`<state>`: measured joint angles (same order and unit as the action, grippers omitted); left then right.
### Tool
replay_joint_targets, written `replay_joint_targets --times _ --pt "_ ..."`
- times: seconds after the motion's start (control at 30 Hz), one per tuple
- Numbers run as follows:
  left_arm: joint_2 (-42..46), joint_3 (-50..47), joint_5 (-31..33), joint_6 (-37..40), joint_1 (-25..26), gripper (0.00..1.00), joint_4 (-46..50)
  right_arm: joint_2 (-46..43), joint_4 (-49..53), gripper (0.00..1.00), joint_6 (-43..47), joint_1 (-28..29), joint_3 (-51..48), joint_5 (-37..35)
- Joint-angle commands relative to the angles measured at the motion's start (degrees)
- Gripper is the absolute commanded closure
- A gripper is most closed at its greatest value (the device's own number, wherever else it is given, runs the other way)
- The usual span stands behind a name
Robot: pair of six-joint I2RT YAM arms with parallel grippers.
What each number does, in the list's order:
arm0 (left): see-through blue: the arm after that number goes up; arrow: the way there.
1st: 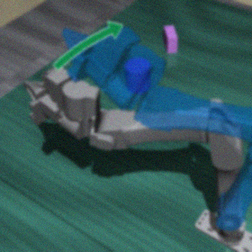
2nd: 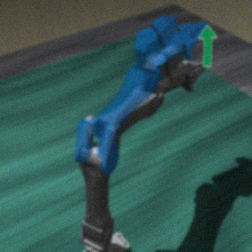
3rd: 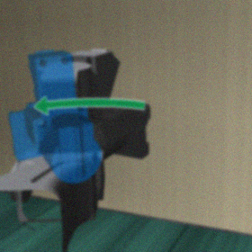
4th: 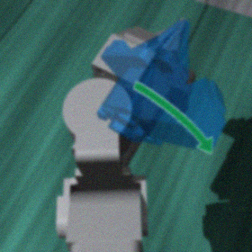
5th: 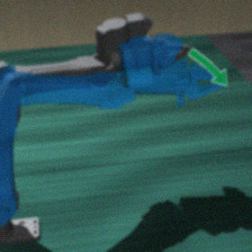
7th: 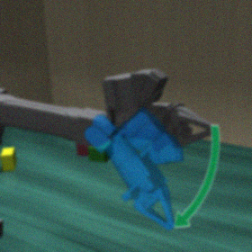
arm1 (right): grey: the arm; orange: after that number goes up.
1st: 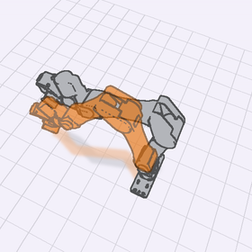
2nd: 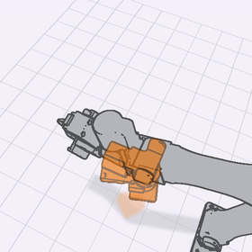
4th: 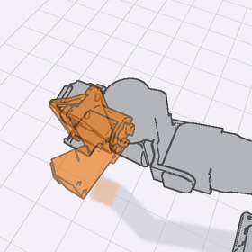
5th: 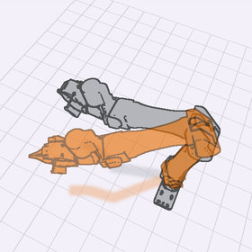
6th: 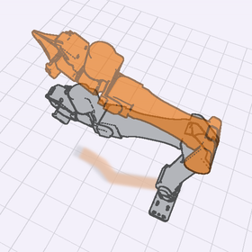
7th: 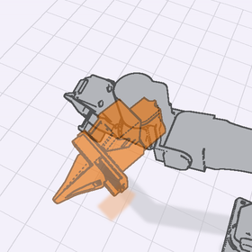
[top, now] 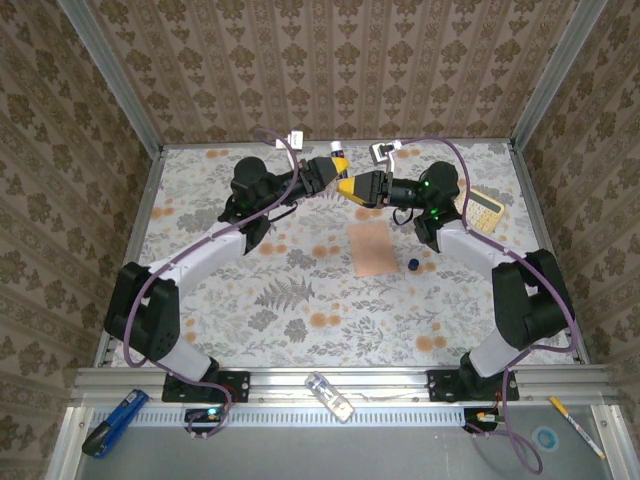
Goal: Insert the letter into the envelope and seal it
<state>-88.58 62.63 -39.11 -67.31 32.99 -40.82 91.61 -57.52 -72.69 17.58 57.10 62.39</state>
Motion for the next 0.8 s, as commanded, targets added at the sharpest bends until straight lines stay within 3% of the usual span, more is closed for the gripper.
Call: replay_joint_targets --times 0.0,0.5,0.77 --pt "-0.02 -0.48 -0.70 -0.47 -0.12 1.00 -3.48 0.85 -3.39 0.51 -0.79 0.02 1.70 0.30" --pt "0.07 -0.49 -0.70 -0.33 -0.21 1.00 -3.08 0.78 0.75 0.70 1.25 0.00 2.56 -1.99" --pt "0.01 -0.21 -0.48 0.12 0.01 1.00 -1.96 -6.47 28.16 0.75 21.29 1.56 5.24 -8.84"
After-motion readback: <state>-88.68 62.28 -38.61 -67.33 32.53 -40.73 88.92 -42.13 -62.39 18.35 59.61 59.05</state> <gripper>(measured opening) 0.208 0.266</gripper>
